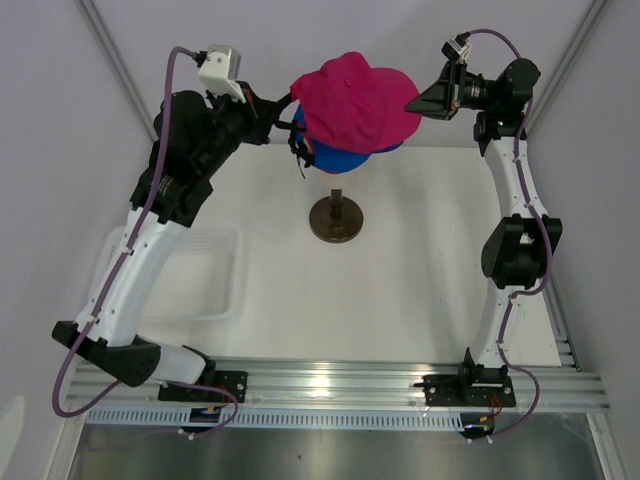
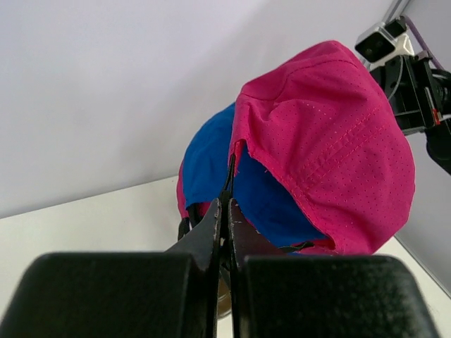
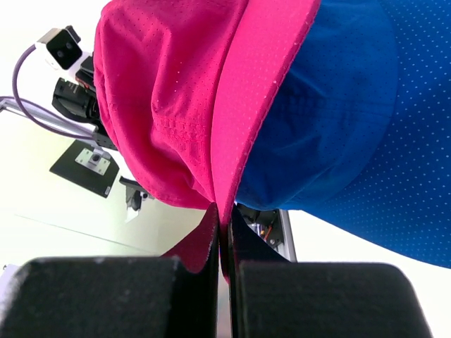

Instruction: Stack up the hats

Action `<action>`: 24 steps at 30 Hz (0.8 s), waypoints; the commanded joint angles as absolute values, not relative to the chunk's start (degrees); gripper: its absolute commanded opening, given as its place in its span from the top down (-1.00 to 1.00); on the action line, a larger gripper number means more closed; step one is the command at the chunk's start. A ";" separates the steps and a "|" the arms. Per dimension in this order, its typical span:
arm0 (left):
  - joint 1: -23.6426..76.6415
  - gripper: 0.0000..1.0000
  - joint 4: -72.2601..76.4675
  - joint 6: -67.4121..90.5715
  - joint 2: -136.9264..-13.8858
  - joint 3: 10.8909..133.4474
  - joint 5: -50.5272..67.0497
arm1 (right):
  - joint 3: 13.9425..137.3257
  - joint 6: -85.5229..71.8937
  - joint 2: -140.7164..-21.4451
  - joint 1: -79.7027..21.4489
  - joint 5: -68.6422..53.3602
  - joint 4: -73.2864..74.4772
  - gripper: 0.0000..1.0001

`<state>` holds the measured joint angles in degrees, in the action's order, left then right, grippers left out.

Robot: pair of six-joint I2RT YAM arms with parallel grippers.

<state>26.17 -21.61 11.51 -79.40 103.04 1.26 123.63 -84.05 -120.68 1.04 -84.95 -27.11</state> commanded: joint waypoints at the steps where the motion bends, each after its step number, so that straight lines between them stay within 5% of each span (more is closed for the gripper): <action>1: 26.80 0.99 -20.83 11.60 -76.55 101.43 0.26 | 125.42 -85.61 -122.60 2.63 -81.65 -29.71 1.00; 11: 27.07 0.99 -16.44 8.18 -77.96 93.87 -13.87 | 129.37 -83.85 -128.05 4.75 -81.12 -24.27 1.00; 24: 22.42 0.99 -19.33 10.80 -81.82 90.71 -14.07 | 132.01 -79.74 -133.33 3.87 -80.86 -18.56 1.00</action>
